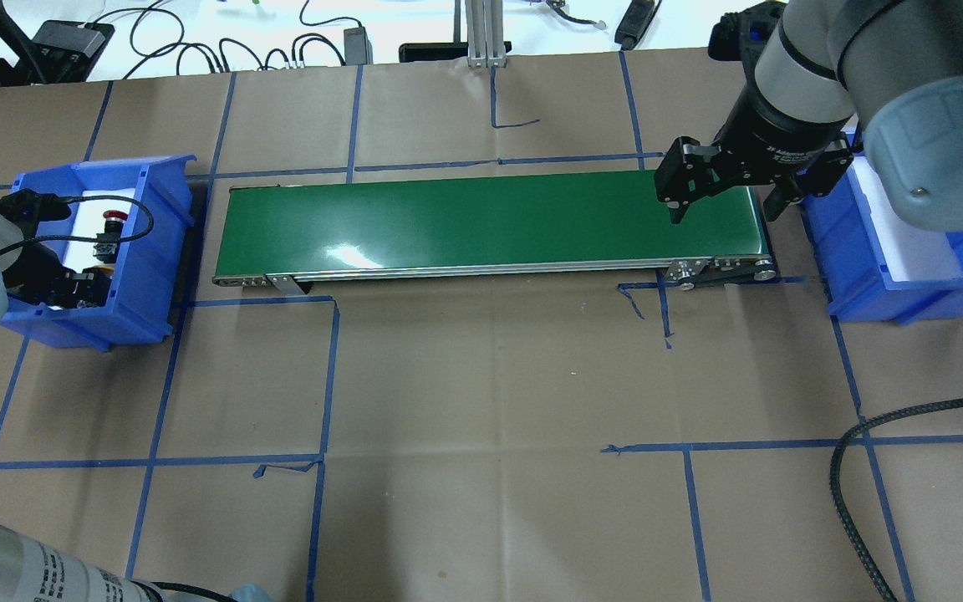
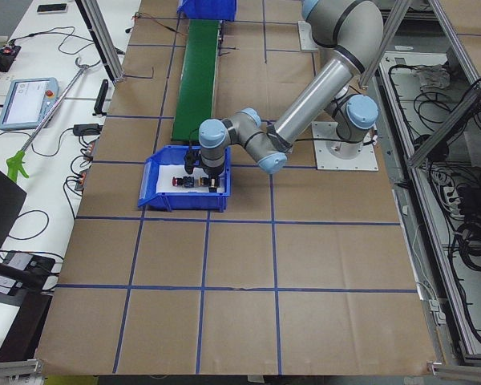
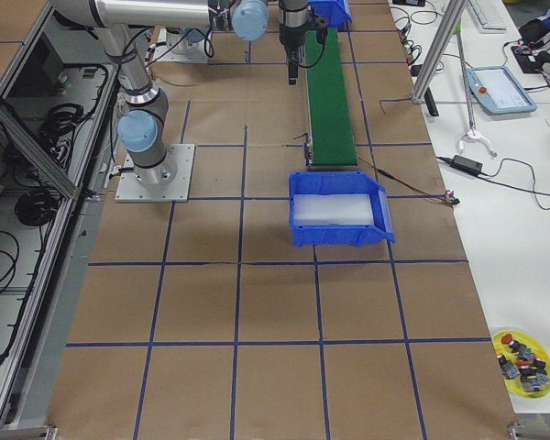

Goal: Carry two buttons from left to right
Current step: 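Lower the left gripper into the bin and grasp the yellow-capped button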

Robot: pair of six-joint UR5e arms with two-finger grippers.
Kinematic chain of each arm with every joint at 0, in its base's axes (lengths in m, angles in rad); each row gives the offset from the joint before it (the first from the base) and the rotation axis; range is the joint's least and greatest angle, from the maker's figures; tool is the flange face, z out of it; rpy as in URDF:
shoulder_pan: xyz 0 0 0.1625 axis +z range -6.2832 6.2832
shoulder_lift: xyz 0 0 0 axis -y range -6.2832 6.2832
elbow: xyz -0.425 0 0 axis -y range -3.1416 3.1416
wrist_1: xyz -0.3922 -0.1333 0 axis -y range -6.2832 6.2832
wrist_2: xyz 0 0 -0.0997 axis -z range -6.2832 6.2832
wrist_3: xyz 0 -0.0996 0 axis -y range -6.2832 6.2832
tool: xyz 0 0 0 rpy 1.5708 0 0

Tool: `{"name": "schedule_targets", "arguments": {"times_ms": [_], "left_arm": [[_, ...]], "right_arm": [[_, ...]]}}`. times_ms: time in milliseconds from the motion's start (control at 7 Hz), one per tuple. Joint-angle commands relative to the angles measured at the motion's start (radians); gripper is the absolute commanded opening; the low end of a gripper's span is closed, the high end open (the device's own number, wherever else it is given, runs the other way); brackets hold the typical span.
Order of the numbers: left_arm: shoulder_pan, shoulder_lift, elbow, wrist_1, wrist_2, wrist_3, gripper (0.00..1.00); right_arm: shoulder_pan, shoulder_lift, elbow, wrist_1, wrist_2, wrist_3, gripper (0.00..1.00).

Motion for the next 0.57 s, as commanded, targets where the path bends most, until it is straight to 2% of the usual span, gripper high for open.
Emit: {"name": "schedule_targets", "arguments": {"times_ms": [0, 429], "left_arm": [[0.002, 0.003, 0.011, -0.001, -0.005, 0.002, 0.05], [0.002, 0.084, 0.038, -0.039, 0.008, 0.005, 0.03]], "right_arm": [[-0.001, -0.003, 0.0, 0.0, -0.001, -0.001, 1.0], [0.001, 0.007, -0.028, 0.0, -0.001, -0.001, 1.0]]}}
